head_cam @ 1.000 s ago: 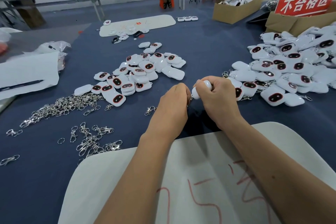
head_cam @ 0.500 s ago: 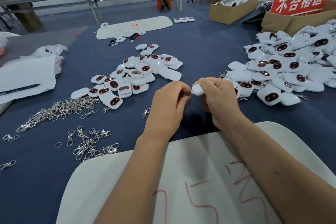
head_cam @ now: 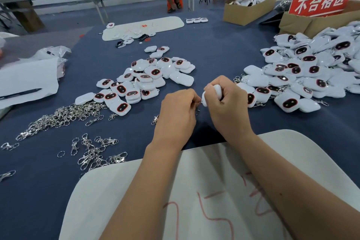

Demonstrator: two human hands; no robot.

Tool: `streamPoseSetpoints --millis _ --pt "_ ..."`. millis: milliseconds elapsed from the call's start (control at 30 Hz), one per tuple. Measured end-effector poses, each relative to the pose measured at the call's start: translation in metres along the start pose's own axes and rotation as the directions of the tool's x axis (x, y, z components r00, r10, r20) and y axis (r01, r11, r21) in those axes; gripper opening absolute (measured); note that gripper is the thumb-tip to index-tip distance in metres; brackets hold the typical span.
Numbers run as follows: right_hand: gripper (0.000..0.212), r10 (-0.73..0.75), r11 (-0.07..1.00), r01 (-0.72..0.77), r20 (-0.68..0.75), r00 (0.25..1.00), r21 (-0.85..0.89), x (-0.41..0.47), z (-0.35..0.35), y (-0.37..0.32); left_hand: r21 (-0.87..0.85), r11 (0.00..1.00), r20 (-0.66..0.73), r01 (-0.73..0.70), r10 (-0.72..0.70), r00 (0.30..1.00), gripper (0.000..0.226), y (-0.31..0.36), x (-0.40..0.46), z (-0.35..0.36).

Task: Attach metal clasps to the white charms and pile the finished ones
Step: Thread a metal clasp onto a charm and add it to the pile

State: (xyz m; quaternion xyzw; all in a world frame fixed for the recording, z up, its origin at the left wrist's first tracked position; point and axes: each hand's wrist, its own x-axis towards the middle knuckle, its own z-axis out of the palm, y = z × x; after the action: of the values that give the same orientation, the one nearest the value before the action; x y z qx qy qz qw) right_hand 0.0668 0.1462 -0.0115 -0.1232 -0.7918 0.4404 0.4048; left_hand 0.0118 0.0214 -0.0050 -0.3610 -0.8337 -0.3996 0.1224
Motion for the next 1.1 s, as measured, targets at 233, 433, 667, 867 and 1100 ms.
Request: streamPoseSetpoints --millis 233,433,667,867,1100 --pt "0.022 0.273 0.869 -0.301 0.126 0.954 0.392 0.008 -0.003 0.003 -0.456 0.865 -0.071 0.21 -0.271 0.96 0.015 0.008 0.0 0.007" --pt "0.028 0.286 0.718 -0.398 0.278 0.917 0.572 0.01 -0.004 0.008 -0.803 0.495 0.104 0.332 -0.432 0.896 0.016 0.004 0.003 0.007" --pt "0.03 0.298 0.693 -0.452 0.347 0.889 0.562 0.011 -0.003 0.006 -0.813 0.528 0.024 0.247 -0.393 0.919 0.019 0.002 0.004 0.004" --pt "0.033 0.316 0.687 -0.467 0.349 0.882 0.557 0.011 -0.004 0.005 -0.711 0.666 -0.03 0.228 -0.353 0.935 0.028 0.005 0.003 0.001" --pt "0.03 0.367 0.7 -0.489 0.324 0.872 0.521 0.011 -0.004 0.005 -0.474 0.855 -0.084 0.212 -0.284 0.955 0.018 0.004 -0.001 0.002"
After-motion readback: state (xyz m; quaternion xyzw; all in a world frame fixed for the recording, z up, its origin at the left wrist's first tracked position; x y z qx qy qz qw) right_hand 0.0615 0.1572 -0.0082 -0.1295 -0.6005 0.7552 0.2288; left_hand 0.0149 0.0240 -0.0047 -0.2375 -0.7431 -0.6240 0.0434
